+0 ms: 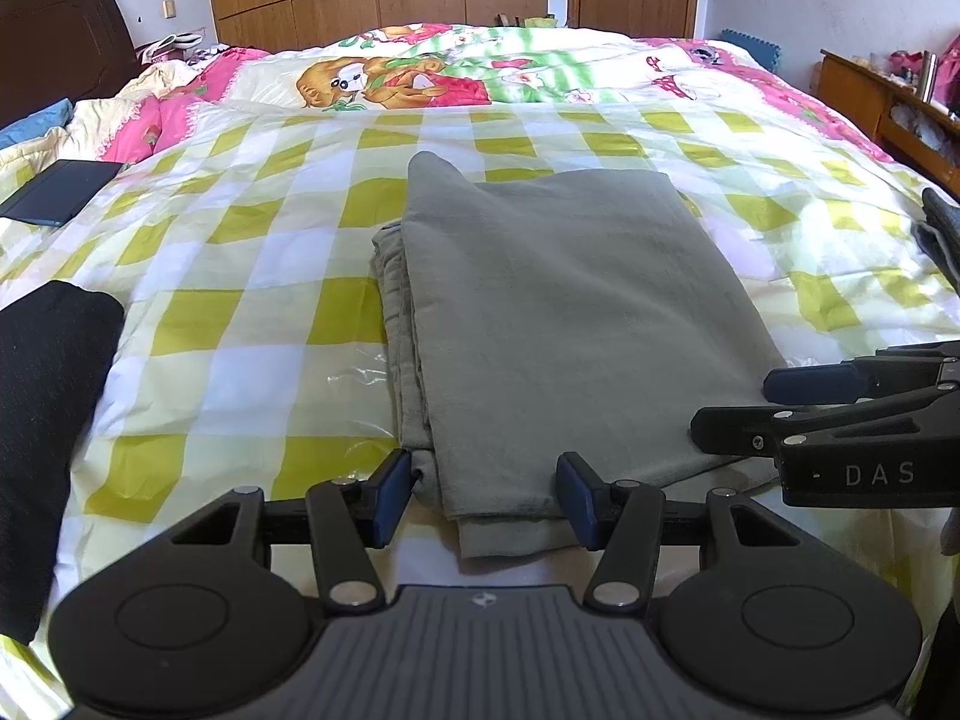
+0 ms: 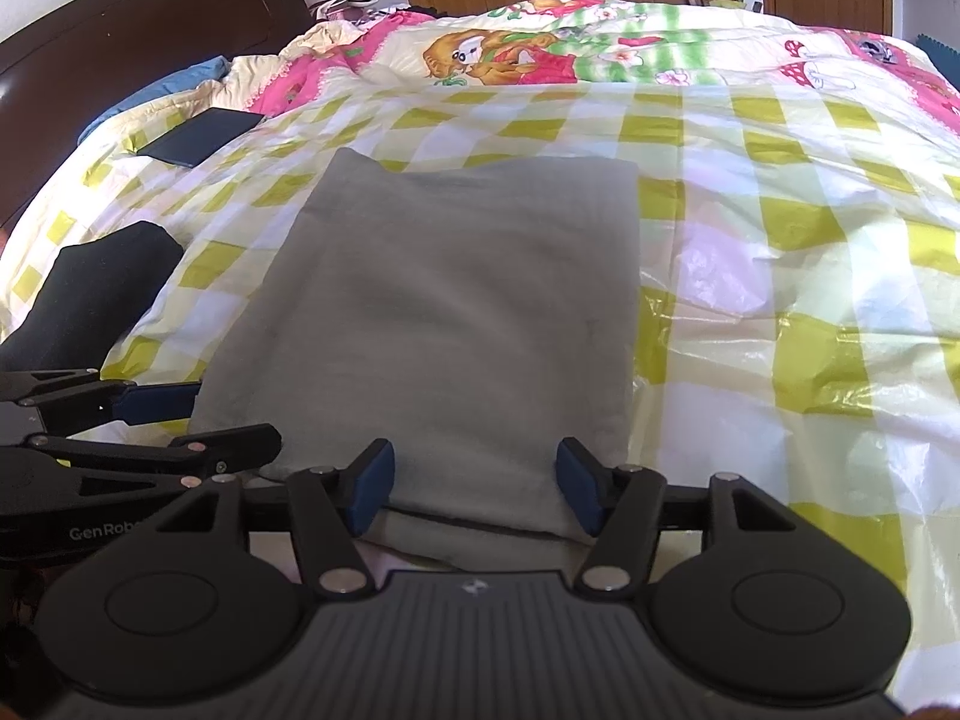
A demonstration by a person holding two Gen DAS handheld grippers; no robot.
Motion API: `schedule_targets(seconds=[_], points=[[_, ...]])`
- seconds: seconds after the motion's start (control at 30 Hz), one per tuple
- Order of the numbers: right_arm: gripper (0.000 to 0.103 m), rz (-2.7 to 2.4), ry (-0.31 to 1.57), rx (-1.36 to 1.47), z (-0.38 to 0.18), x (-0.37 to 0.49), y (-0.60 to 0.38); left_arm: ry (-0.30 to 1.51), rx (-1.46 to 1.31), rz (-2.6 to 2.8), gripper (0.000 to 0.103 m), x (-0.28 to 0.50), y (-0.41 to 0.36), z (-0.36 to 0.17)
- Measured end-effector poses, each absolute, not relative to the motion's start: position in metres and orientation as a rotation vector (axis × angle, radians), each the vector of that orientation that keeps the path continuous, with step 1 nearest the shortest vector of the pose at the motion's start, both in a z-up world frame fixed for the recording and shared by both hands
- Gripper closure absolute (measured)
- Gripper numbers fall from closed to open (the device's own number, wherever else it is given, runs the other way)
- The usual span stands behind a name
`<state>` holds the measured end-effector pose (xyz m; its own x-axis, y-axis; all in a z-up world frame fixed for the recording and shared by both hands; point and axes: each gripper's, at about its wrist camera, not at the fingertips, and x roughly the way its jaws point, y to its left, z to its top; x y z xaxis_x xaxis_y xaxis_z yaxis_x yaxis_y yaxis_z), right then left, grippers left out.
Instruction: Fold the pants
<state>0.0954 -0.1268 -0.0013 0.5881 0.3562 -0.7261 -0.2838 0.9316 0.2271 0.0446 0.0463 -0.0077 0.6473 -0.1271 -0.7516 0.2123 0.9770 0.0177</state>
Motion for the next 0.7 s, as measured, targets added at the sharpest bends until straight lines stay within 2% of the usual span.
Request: schedule_targets(seconds=[0.7], points=[[0.038,0.366,0.86,0.095,0.0006,0.0873,-0.1298,0.851,0.157,-0.196,0.037,0.0405,0.0393,-0.0069]])
